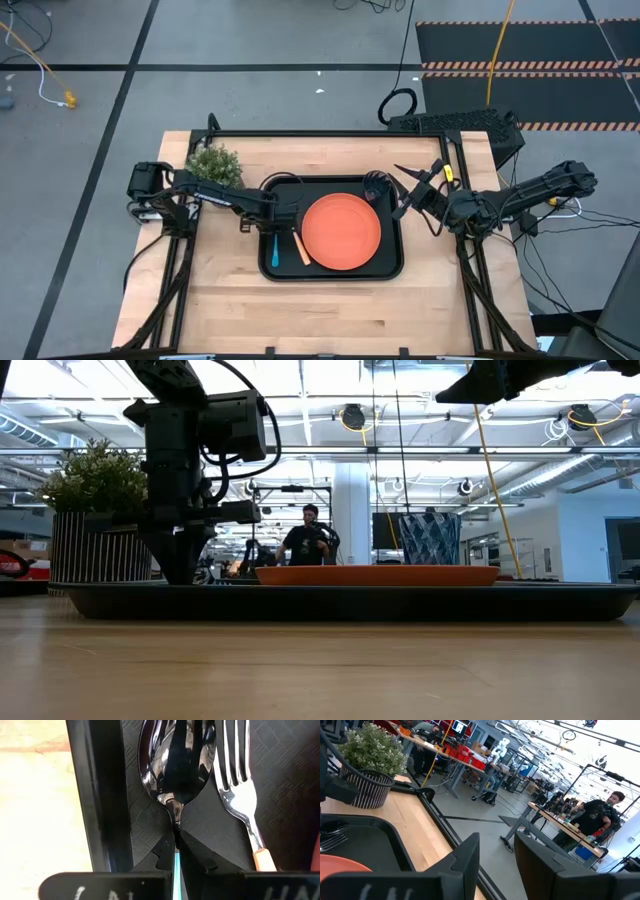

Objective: Pick and place plate/cup/fork/spoon on tray
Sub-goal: Adjust the blue spoon on the black serving tray

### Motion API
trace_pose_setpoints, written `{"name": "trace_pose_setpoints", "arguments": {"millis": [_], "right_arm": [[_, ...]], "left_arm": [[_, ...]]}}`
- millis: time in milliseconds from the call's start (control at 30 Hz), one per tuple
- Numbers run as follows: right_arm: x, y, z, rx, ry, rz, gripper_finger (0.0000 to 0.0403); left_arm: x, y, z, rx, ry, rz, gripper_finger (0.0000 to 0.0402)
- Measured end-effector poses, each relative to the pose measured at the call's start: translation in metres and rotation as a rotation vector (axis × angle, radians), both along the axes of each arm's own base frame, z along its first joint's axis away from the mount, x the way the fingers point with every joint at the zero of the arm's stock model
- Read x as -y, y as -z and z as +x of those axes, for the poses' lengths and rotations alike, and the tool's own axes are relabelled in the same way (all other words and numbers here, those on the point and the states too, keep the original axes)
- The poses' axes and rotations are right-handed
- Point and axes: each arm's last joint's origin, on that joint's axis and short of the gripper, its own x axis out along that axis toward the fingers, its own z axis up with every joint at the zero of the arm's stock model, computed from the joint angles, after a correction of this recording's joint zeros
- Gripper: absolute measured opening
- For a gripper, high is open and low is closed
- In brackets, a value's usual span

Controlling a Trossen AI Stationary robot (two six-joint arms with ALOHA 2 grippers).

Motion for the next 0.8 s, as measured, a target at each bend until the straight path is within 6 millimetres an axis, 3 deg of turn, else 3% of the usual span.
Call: {"name": "trace_pose_setpoints", "arguments": {"millis": [800], "right_arm": [[0.0000,0.0018,0.0000,-0.021,0.000,-0.006,0.0114]], "left_arm": [[-0.0001,0.0002,0.0018,0.019,0.005,0.005,0.0024]]}}
